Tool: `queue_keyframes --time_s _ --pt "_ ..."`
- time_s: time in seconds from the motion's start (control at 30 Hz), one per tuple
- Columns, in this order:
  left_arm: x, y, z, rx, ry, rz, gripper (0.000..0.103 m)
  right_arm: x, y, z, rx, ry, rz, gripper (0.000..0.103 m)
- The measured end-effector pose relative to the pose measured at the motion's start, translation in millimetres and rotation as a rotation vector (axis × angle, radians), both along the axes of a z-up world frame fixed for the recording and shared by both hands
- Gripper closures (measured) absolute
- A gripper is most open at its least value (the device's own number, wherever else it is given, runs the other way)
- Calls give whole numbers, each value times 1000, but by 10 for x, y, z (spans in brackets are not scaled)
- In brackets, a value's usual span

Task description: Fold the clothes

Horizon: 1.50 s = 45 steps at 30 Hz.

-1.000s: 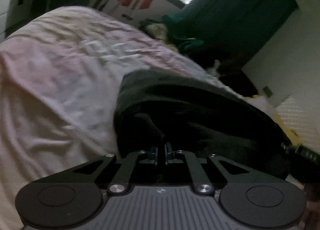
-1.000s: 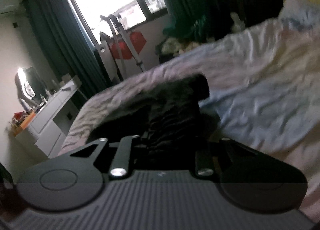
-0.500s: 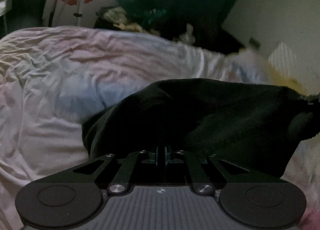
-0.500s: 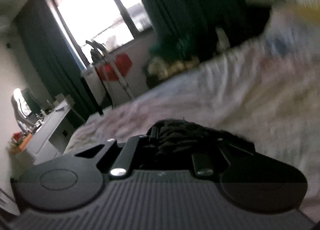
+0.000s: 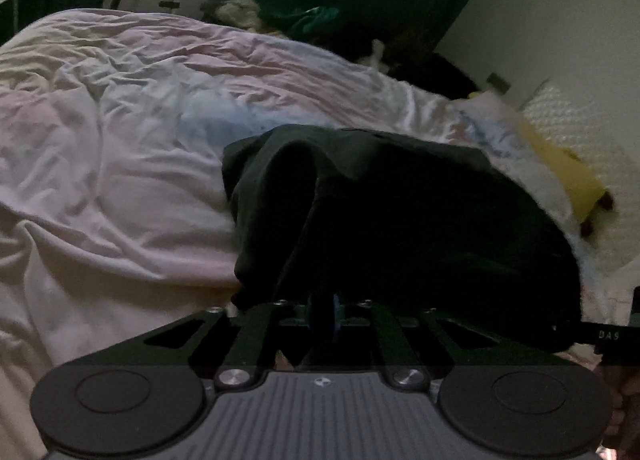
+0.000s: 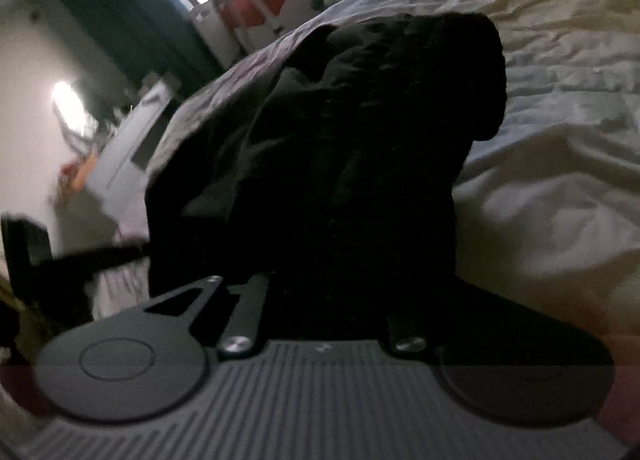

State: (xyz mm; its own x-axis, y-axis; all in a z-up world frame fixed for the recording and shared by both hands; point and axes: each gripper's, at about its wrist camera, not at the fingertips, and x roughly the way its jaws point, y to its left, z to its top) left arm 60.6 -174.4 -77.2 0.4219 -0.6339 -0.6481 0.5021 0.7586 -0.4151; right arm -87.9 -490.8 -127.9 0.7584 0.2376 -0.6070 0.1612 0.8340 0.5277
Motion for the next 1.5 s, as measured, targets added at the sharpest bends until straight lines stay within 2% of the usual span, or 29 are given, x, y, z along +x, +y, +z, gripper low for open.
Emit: queue_keyframes --time_s 0.07,0.1,0.13,0.17,0.23,0.33,0.5,0.57,0.6,0.63,0.7,0.73,0.8,0.87,0.9,0.97,1.0,1.07,1.1,1.23,1.3,1.43,1.5 --pt "6 74 2 -32 7 4 52 -168 -68 110 -7 -57 -21 54" --pt "22 99 -1 -46 12 -2 46 -251 -119 178 -6 -91 -44 32" --pt "42 114 4 -59 14 -4 33 -334 -186 257 1 -133 -79 12" --pt "70 124 12 -66 15 0 19 -413 -257 335 5 -171 -115 9" --pt "142 123 26 -76 19 15 8 -459 -395 469 -14 -211 -177 9" --pt "299 100 3 -128 70 46 0 -231 -572 506 -52 -162 -239 9" --pt "600 -158 -236 -157 230 25 0 388 -741 -52 148 46 -210 9" --pt "679 -281 -377 -152 283 8 0 570 -631 -294 227 101 -121 9" --pt "707 -339 -457 -146 309 5 0 657 -544 -399 241 127 -76 9" --pt "728 -393 -522 -141 324 0 0 728 -421 -471 211 149 -46 8" --pt "751 -475 -586 -109 314 -8 0 842 -206 -581 156 183 1 2" --pt "758 -505 -596 -94 303 -11 1 821 -179 -547 147 174 -6 0" --pt "753 -543 -575 -65 275 -11 10 780 -125 -480 127 158 -21 1" --pt "729 -568 -527 -21 245 -4 31 739 -70 -414 108 141 -35 17" --pt "708 -577 -493 -2 228 -3 35 719 -43 -380 99 133 -42 29" --pt "664 -594 -409 25 193 -13 51 678 12 -313 79 117 -56 51" --pt "636 -596 -356 31 176 -18 54 658 39 -280 70 108 -63 62" --pt "559 -618 -217 36 141 -24 62 617 94 -213 50 92 -78 69" --pt "524 -651 -132 39 125 -24 64 586 123 -157 43 80 -83 73" --pt "420 -779 308 -8 89 -25 68 420 119 260 37 5 -109 76" --pt "343 -941 602 -30 47 -46 68 363 -17 468 48 -35 -131 77" --pt "211 -1499 1163 -70 -61 -102 67 171 -459 898 43 -116 -201 77" --pt "203 -1872 1336 -97 -103 -135 67 127 -703 953 26 -136 -252 77"
